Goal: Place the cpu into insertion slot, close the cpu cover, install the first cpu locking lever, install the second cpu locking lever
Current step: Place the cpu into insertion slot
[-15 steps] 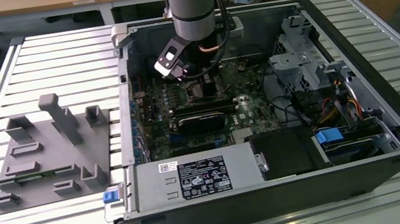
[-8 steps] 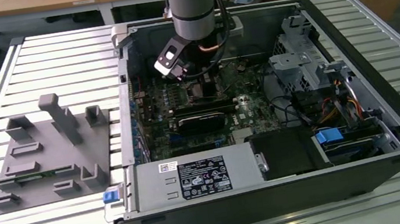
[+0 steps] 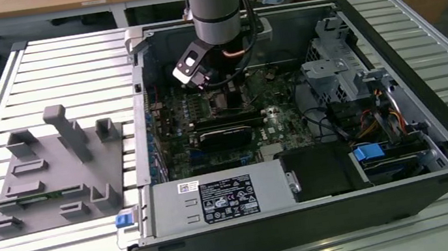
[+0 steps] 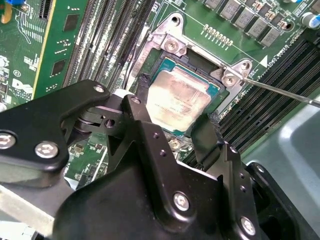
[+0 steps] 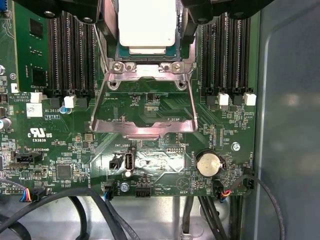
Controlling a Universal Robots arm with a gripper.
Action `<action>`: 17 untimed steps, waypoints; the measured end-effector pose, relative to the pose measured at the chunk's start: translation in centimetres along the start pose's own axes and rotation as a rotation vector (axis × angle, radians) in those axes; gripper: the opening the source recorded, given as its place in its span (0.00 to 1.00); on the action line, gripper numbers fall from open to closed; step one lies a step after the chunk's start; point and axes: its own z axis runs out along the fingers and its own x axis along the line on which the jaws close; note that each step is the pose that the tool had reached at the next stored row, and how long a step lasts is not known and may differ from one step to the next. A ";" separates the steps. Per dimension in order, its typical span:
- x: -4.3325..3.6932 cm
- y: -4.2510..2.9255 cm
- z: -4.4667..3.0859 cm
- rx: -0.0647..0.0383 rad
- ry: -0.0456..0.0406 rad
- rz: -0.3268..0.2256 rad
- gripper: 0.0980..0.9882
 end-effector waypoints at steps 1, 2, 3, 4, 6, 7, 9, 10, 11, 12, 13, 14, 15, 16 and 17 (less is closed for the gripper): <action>0.00 0.00 -0.06 0.000 -0.0001 0.000 0.58; 0.00 0.01 -0.17 0.000 0.0000 0.000 0.58; 0.01 0.03 -0.33 0.000 -0.0001 0.000 0.58; 0.01 0.05 -0.53 0.000 0.0000 0.000 0.58; 0.01 0.10 -0.91 0.001 0.0000 0.000 0.58; 0.00 0.13 -1.02 0.002 -0.0001 0.000 0.58; -0.02 0.27 -1.24 0.009 -0.0001 0.000 0.56; -0.05 0.36 -1.31 0.013 -0.0003 0.000 0.50; -0.07 0.51 -1.34 0.020 -0.0002 0.000 0.50; -0.08 0.66 -1.37 0.027 -0.0004 0.000 0.43; -0.10 0.76 -1.41 0.033 -0.0006 0.001 0.36; -0.11 0.83 -1.46 0.037 -0.0008 0.001 0.30; -0.12 0.85 -1.55 0.040 -0.0011 0.001 0.23; -0.13 0.85 -1.64 0.040 -0.0010 0.001 0.23; -0.12 0.86 -1.73 0.041 -0.0009 0.001 0.16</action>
